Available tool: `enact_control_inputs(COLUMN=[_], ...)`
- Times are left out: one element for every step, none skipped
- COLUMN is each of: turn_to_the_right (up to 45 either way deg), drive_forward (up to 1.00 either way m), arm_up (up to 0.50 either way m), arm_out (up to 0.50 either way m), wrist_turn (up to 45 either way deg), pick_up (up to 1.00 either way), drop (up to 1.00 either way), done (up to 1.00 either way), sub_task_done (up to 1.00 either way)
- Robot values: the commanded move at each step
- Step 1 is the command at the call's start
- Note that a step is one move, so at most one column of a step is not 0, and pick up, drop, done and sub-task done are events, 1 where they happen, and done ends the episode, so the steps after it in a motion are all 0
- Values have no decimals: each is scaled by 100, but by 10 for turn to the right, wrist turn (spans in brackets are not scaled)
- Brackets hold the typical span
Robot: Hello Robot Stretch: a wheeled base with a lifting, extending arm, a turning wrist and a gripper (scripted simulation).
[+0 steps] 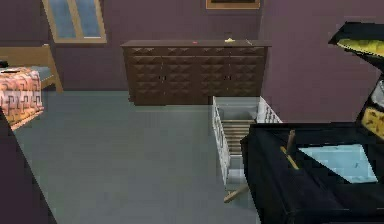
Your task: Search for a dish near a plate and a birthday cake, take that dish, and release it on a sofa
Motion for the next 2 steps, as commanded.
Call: enact_control_inputs(turn_to_the_right=[-120, 0], drive_forward=[0, 60], arm_up=[0, 0], arm_out=[0, 0], wrist_turn=[0, 0], pick_up=[0, 0], drop=[0, 0], done=[0, 0], sub_task_done=[0, 0])
